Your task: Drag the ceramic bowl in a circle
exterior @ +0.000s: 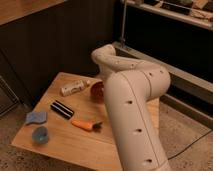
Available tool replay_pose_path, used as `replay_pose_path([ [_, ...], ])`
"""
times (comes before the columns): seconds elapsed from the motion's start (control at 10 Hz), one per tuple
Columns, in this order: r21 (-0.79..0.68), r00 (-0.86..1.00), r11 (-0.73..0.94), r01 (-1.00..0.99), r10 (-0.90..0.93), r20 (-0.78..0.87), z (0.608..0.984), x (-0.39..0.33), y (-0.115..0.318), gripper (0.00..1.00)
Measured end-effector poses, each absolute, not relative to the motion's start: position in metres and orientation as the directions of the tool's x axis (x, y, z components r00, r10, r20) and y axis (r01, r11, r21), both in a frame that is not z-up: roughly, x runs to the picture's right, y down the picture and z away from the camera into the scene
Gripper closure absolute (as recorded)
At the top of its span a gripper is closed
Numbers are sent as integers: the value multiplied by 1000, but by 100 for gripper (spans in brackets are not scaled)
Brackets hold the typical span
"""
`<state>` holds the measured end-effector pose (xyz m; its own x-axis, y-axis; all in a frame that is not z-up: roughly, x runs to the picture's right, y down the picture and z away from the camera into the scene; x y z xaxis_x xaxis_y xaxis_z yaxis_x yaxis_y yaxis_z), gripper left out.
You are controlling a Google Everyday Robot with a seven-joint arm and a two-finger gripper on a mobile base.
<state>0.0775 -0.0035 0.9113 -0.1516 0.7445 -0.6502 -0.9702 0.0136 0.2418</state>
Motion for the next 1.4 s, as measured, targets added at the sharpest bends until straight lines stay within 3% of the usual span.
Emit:
replay_pose_path([
  [0.7,354,-261,-1,-935,678,-687,854,129,68,100],
  [1.4,209,-96,78,-975,698,-709,805,73,99,100],
])
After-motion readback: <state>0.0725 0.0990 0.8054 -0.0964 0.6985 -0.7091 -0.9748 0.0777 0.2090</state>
